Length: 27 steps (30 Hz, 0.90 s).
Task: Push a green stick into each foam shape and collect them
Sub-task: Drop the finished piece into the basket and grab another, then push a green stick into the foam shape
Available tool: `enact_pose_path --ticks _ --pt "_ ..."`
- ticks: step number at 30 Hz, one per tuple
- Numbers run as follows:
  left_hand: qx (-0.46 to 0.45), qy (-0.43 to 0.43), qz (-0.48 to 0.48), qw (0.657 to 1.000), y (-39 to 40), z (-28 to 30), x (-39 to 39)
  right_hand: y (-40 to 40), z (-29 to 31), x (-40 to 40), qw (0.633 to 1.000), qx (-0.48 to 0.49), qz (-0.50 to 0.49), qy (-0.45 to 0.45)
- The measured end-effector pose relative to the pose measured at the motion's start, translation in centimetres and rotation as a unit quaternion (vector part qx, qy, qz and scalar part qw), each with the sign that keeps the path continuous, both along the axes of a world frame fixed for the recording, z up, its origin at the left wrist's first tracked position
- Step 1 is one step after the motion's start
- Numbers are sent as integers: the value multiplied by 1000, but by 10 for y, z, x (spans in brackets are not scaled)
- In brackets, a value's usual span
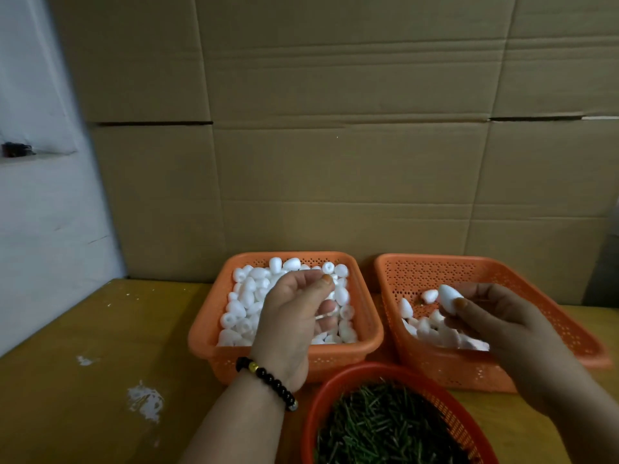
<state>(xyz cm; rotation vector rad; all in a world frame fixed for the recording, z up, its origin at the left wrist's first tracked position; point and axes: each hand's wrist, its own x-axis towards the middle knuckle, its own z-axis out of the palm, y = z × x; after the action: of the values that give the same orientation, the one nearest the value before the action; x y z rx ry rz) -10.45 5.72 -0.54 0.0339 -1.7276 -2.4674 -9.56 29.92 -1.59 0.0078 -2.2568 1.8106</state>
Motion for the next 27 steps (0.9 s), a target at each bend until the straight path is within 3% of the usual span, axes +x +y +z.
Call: enact_pose_path --ticks 4,8,14,16,18,20,22,27 --pt "-123 34 79 989 -10 -6 -8 13 -9 -8 956 262 -128 26" --pt "-264 71 123 954 -19 -12 -12 17 -16 -12 900 390 -194 28" --pt "-371 62 121 919 -31 -16 -17 20 -17 -11 851 461 -250 17" --pt "-381 62 123 914 -32 -16 -18 19 -14 -9 839 485 -243 50" --pt "-386 64 120 912 -32 -16 -18 10 -9 -4 839 490 -213 104" --pt "-390 65 114 911 -31 -15 -17 3 -5 -1 862 467 -148 128" --pt "-398 63 113 908 -30 -16 -17 -2 -6 2 871 472 -92 102" --pt "-424 62 112 896 -29 -16 -16 -7 -11 2 823 566 -41 21"
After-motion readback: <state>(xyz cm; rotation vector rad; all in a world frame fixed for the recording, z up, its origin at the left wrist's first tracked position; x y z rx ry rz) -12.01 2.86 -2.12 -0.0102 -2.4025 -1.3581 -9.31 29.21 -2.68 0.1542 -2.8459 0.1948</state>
